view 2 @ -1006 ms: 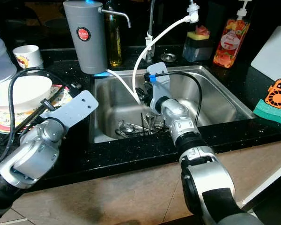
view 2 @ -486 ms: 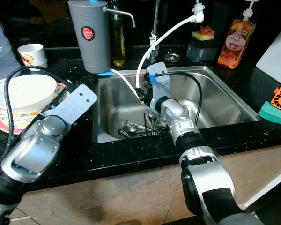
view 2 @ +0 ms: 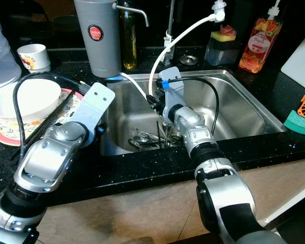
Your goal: Kitchen organization
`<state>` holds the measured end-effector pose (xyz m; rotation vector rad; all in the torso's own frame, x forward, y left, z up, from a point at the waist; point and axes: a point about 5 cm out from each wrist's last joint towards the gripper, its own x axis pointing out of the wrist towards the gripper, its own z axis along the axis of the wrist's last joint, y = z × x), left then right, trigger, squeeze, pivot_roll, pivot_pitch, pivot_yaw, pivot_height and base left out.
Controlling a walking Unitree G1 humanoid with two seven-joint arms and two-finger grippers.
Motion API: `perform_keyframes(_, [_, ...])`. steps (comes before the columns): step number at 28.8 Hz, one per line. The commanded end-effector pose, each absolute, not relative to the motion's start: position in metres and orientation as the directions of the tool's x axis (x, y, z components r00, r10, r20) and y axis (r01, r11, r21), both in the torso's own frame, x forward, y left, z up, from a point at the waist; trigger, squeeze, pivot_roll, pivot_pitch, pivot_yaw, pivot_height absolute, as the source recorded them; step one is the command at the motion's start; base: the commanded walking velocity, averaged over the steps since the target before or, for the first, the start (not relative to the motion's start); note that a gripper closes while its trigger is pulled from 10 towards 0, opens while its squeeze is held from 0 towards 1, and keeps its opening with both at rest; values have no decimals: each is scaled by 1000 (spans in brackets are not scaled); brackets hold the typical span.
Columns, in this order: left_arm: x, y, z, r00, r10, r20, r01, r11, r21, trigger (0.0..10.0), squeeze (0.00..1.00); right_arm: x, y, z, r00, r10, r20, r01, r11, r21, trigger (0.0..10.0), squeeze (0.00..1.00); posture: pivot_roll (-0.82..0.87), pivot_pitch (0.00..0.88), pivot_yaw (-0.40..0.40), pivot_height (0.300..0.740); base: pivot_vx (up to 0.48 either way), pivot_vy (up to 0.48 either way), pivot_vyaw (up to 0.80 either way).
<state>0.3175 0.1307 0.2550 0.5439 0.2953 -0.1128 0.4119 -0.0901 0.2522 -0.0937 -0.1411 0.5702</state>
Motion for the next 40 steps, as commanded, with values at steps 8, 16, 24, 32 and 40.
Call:
perform_keyframes(8, [318,99,291,968,-250,30,209,864,458,10000,0,412,-88,264,823,552,137,-539,834,-121,10000,0,-6,117,-38,740,0,0,0])
perform_keyframes(16, [322,103,263,984,-161,-80,173,971,164,10000,0,409,-89,262,814,560,154,-540,828,-152,10000,0,-8,120,-36,740,0,0,0])
perform_keyframes(24, [326,119,245,993,-58,-106,74,985,155,10000,1000,392,-86,253,730,658,188,-622,752,-216,10000,12,-8,119,-34,740,0,0,0])
perform_keyframes(32, [326,115,232,986,16,-169,19,978,207,10000,0,369,-78,252,591,776,220,-707,630,-321,10000,0,-12,109,-30,740,0,0,0])
perform_keyframes(40, [325,99,232,983,-67,-171,93,984,149,10000,0,363,-77,255,578,786,219,-709,617,-341,10000,0,-11,101,-32,740,0,0,0])
